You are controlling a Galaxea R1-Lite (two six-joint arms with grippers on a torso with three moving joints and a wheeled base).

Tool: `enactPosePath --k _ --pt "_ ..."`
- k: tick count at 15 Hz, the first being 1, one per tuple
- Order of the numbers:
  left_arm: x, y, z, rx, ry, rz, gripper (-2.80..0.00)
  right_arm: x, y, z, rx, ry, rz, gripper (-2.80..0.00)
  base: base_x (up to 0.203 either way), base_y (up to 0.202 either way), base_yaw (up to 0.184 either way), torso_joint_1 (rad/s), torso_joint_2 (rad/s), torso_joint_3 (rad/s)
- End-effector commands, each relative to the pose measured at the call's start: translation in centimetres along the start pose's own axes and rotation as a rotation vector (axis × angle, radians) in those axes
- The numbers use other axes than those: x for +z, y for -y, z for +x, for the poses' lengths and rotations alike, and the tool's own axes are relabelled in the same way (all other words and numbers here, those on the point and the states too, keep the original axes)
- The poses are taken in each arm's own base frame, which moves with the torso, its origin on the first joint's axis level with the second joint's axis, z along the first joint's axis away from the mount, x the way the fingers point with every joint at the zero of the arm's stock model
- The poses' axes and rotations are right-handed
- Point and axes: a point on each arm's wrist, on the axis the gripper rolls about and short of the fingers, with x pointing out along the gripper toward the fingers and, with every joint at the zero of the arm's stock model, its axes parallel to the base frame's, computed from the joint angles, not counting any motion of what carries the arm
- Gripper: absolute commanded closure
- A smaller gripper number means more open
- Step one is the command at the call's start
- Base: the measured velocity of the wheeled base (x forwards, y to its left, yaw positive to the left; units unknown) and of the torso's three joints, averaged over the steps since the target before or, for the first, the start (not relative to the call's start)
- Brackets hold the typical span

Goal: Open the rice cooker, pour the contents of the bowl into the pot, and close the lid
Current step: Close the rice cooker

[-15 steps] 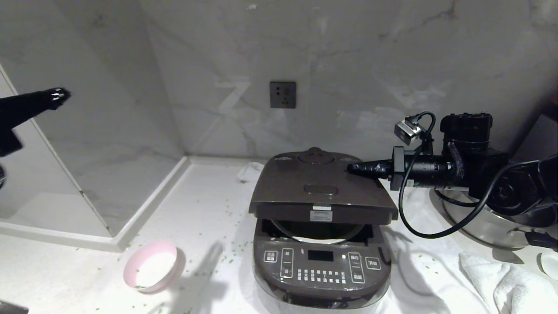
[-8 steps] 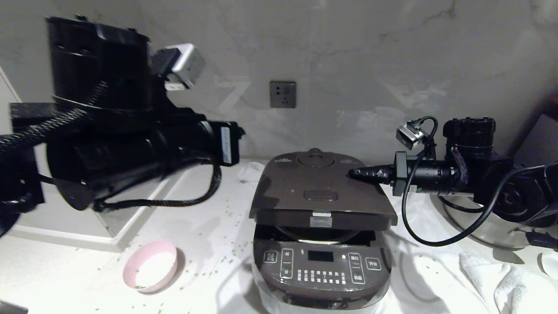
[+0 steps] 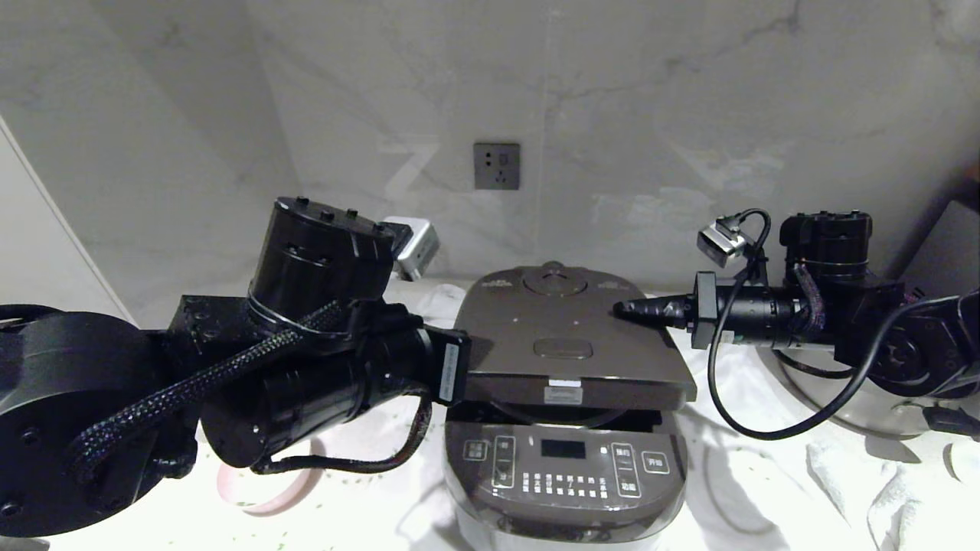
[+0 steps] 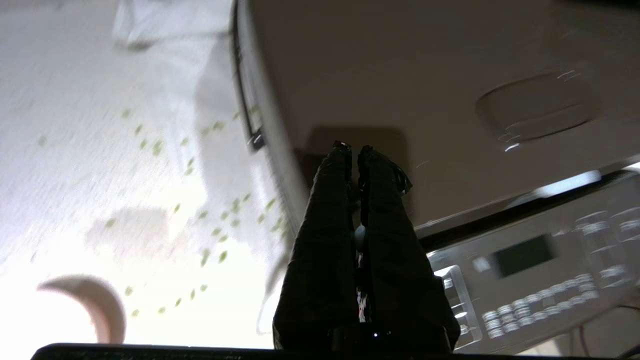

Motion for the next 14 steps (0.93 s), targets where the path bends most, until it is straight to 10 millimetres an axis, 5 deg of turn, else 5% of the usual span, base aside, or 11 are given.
enactPosePath --k 1,14 --pt "-1.4 0.4 -0.3 -0.016 -0.040 0.018 0.00 -0.4 0.2 0.0 0.002 -0.010 0.011 0.00 0.000 0.000 0.000 0.000 0.00 0.000" --pt "-3.8 2.3 2.4 -0.044 -0.109 -0.019 0.00 -5.5 -0.6 -2.8 -0.027 -0.022 0.059 0.00 0.000 0.000 0.000 0.000 0.00 0.000"
